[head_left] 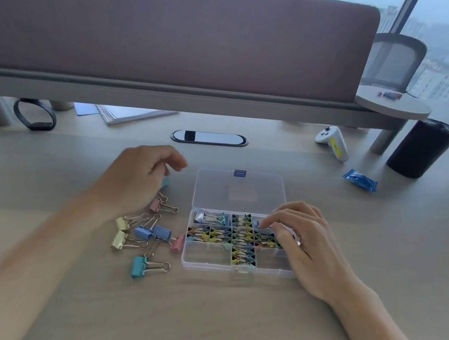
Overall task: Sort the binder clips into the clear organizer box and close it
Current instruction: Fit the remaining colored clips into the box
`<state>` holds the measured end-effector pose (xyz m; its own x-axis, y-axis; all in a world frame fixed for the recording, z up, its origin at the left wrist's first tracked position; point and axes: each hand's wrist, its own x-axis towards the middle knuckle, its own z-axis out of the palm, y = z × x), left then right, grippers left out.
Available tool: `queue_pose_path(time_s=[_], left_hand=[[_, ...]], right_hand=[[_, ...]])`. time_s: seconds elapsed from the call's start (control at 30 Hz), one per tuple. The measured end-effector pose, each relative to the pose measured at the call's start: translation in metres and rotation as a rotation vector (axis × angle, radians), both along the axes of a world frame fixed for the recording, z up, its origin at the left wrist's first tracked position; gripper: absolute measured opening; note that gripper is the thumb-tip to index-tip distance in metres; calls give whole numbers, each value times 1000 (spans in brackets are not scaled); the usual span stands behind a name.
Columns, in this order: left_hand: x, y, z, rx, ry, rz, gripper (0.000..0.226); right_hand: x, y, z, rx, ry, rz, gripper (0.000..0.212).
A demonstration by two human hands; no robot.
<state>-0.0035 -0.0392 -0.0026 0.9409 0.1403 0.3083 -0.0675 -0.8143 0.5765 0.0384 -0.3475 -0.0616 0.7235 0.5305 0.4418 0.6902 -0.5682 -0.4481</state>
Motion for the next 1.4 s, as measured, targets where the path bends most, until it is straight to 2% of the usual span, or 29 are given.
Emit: queue_pose_path(time_s=[0.1, 0.2, 0.33, 0.5, 0.8, 1.2, 1.33, 1.4], left_hand=[[2, 19, -3, 6, -12, 74, 47], [2, 27, -3, 64, 88, 92, 40], [-2, 26, 0, 244, 302, -1, 15], [-7, 20, 5, 324, 381, -89, 17], [-10, 18, 4, 296, 397, -104, 21], [-8, 14, 11, 158, 302, -60, 14], [-6, 9, 11, 120, 346, -100, 29], [-6, 4, 10, 11, 350, -147, 31]], right_hand=[[0, 0, -1, 8, -17, 9, 36], [0, 0, -2, 17, -13, 4, 36], [0, -1, -2, 33, -9, 4, 33], [0, -2, -2, 51, 6, -1, 33], [-2, -1, -1, 31, 12, 2, 34], [-2, -1, 0, 39, 11, 4, 30], [-2, -1, 0, 38, 11, 2, 30], [-2, -1, 1, 41, 6, 2, 30]])
